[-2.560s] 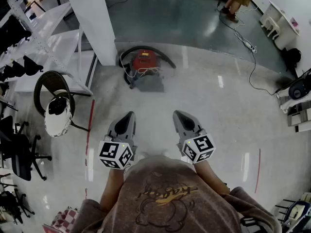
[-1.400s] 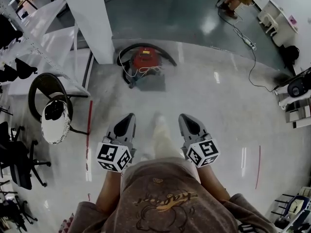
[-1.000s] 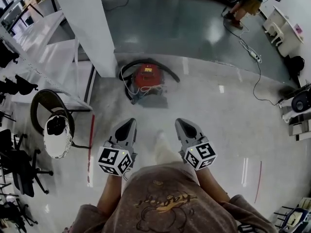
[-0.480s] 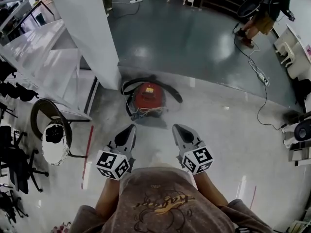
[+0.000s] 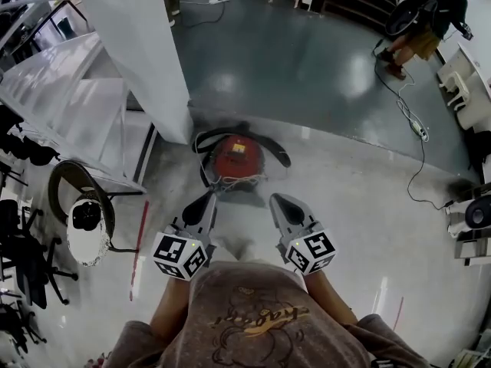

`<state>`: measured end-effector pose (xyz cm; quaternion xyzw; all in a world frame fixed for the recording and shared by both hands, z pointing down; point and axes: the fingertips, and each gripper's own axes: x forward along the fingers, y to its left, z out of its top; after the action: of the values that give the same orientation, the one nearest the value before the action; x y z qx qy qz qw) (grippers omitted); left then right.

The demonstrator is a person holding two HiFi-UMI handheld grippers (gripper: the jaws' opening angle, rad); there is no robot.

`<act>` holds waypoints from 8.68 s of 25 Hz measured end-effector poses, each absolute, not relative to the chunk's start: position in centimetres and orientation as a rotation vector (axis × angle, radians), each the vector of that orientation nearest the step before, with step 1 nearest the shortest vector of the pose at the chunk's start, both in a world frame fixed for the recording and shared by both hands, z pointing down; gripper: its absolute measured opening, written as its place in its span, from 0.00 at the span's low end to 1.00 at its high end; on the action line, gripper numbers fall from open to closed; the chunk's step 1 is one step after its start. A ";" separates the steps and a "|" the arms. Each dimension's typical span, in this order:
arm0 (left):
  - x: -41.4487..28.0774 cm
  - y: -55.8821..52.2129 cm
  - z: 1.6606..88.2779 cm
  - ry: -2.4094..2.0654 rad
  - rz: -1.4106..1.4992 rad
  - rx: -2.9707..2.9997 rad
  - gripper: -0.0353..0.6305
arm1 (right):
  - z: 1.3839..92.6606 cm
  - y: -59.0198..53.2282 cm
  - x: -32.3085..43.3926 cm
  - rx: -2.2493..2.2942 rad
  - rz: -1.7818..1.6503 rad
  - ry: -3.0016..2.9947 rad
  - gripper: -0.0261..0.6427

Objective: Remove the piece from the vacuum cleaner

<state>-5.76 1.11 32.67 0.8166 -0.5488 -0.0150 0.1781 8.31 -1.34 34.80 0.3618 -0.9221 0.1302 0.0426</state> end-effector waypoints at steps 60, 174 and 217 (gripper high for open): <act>-4.7 -10.9 64.0 -1.011 0.284 2.311 0.49 | 65.9 -10.4 5.8 0.873 0.675 -2.484 0.38; -2.3 -10.2 38.4 -1.023 0.636 2.502 0.20 | 38.7 -11.4 3.3 0.893 0.461 -2.607 0.17; -2.9 -3.5 37.3 -1.083 0.378 2.440 0.22 | 37.4 -4.5 3.1 1.038 0.530 -2.648 0.18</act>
<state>-2.93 -3.46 37.25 0.8825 -0.3919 0.1368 0.2210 3.07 -4.52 37.44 0.3561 -0.9082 0.1818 0.1241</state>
